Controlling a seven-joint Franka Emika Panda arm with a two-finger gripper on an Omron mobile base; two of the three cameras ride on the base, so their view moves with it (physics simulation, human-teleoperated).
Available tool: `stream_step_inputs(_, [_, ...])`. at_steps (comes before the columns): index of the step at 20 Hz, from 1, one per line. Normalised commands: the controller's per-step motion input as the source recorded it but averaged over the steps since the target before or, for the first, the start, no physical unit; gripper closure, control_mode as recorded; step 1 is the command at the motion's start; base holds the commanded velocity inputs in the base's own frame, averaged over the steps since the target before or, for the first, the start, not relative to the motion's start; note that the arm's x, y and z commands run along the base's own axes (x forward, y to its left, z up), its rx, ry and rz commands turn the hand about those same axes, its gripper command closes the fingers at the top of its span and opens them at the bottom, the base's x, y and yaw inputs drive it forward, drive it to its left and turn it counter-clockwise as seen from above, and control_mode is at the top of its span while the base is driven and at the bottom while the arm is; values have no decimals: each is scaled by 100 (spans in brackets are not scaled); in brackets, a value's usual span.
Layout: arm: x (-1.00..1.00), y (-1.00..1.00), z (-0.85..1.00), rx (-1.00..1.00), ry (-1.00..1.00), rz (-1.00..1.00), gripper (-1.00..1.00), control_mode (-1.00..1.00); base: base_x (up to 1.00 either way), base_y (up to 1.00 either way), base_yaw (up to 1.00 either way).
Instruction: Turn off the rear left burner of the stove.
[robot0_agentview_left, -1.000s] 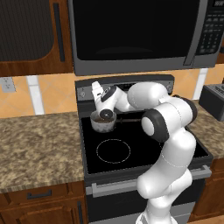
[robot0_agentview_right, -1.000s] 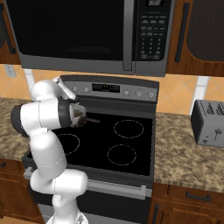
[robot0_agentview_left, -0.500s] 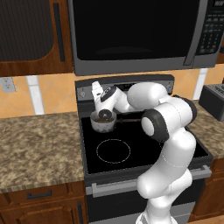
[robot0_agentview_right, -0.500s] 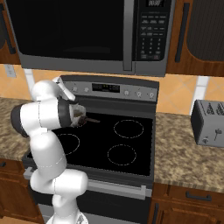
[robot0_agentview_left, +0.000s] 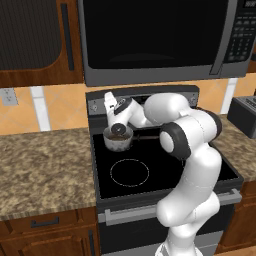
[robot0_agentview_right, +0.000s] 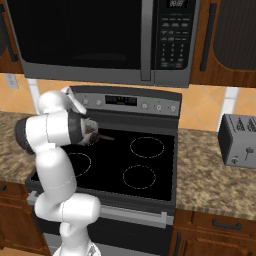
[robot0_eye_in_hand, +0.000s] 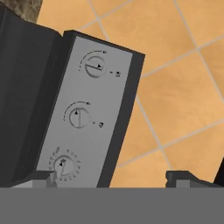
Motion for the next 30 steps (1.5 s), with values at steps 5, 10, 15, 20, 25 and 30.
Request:
stream_step_inputs(5, [23, 0, -8, 0, 0, 0, -100, -100, 0, 0, 0])
stream_step_inputs(10, [22, 0, -17, 0, 0, 0, -100, -100, 0, 0, 0])
stream_step_inputs(15, [16, 0, -22, 0, 0, 0, -100, -100, 0, 0, 0])
stream_step_inputs(20, [18, 0, -18, 0, 0, 0, -100, -100, 0, 0, 0])
stream_step_inputs(25, [23, 0, -14, 0, 0, 0, -100, -100, 0, 0, 0])
stream_step_inputs(30, [32, 4, -11, 0, 0, 0, -100, -100, 0, 0, 0])
